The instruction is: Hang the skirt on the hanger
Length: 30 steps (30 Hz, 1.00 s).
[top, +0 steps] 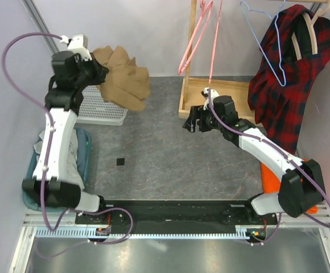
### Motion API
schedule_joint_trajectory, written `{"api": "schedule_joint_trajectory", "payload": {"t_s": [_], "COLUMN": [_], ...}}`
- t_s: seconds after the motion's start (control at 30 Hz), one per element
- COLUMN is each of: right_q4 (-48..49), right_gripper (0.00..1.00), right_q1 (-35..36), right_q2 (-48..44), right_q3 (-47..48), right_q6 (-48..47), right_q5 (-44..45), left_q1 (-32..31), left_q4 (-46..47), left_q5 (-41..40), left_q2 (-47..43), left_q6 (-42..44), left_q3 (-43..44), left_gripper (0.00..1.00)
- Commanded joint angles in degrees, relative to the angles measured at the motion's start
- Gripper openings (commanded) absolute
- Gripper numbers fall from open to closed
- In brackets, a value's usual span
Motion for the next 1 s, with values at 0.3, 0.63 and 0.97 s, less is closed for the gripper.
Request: {"api": "schedule_joint_trajectory", "payload": {"t_s": [0.3,0.63,0.97], "right_q4": [-1.84,-5.54,-3.08], "right_gripper": [0.85,0.84,0.75], "right_q1": [0.17,0.26,15.98], "right_q2": [-15.28,-16.62,-6.53], "right_q3": [-6.31,-10.62,-8.51], "right_q6": [3.94,3.06,-1.07], "right_q5": [9.37,6.68,4.28], "left_q1": [-13.38,-31.53,-31.71], "left_q4": [16.73,29.31,20.02], "left_q5": [23.45,1.83,-8.53], "left_q2": [-21.71,-13.72,-17.58], "left_q6": [-1.49,-16.00,-16.17], "left_q3": [-36.15,-55.77,-49.54], "left_gripper": [0.02,0.39,0.83]}}
